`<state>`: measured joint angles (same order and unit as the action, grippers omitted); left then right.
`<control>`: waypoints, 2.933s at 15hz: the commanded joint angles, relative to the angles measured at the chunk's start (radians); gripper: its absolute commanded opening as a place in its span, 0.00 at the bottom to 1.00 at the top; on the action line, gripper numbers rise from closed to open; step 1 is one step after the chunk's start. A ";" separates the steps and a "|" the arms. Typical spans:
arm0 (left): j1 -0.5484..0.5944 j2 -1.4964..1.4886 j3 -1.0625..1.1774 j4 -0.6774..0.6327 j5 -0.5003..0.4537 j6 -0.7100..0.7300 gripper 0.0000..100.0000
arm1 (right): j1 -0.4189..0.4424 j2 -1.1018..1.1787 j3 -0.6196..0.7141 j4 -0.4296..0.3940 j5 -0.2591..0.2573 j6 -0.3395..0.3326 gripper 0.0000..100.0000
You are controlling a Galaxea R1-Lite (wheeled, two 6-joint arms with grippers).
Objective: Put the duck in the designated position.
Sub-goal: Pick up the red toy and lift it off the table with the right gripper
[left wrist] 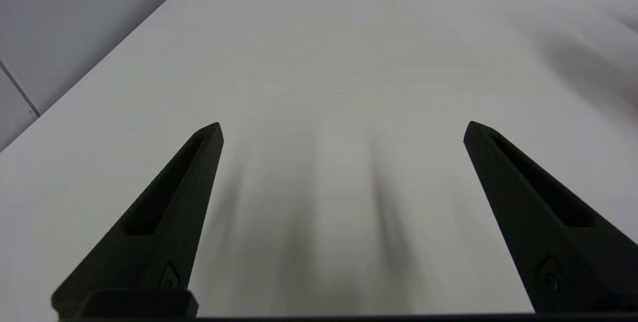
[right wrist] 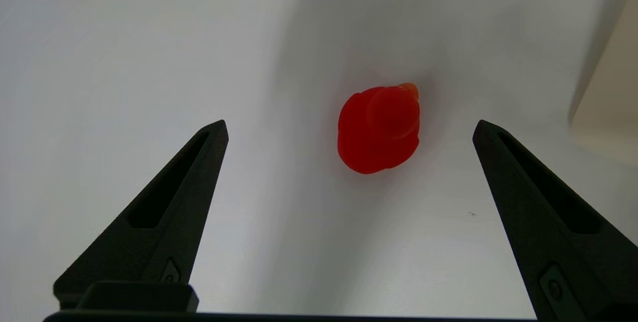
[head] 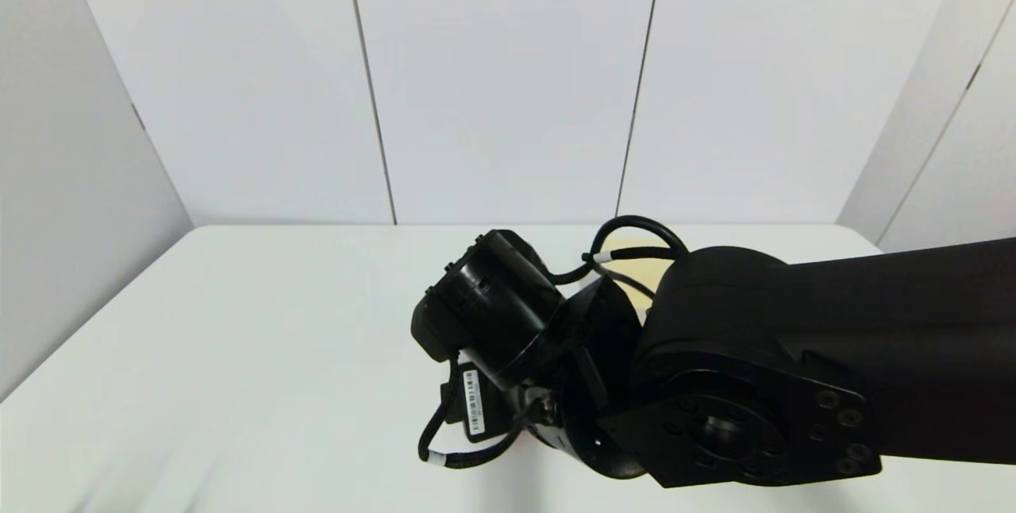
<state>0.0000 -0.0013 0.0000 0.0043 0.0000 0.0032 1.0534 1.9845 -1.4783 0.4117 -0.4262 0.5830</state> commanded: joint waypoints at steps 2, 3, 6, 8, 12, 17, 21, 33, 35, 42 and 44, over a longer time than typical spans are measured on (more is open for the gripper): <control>0.000 0.001 0.000 0.000 0.002 0.000 1.00 | -0.001 0.040 0.001 0.002 -0.013 0.057 1.00; 0.000 0.001 0.000 0.000 0.000 0.000 1.00 | -0.001 0.047 0.001 0.002 -0.013 0.069 1.00; 0.000 0.001 0.000 0.000 0.000 0.000 1.00 | -0.001 0.073 0.006 0.016 -0.013 0.135 1.00; 0.000 0.001 0.000 0.000 0.000 0.000 1.00 | 0.000 0.089 0.004 0.038 -0.011 0.176 1.00; 0.000 0.001 0.000 0.000 0.000 0.000 1.00 | -0.007 0.116 -0.008 0.036 -0.011 0.201 1.00; 0.000 0.001 0.000 0.000 0.000 0.000 1.00 | -0.010 0.123 -0.025 0.036 -0.009 0.209 1.00; 0.000 0.001 0.000 0.000 0.000 0.000 1.00 | -0.018 0.134 -0.034 0.033 -0.009 0.207 1.00; 0.000 0.001 0.000 0.000 0.000 0.000 1.00 | -0.026 0.139 -0.033 0.038 -0.009 0.207 0.00; 0.000 0.001 0.000 0.000 0.000 0.000 1.00 | -0.026 0.139 -0.031 0.039 -0.009 0.207 0.00; 0.000 0.001 0.000 0.000 0.000 0.000 1.00 | -0.026 0.139 -0.031 0.038 -0.011 0.209 0.00; 0.000 0.001 0.000 0.000 0.000 0.000 1.00 | -0.026 0.134 -0.031 0.038 -0.013 0.207 0.00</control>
<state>0.0000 -0.0013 0.0000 0.0047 0.0000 0.0028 1.0274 2.1240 -1.5091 0.4472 -0.4362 0.7870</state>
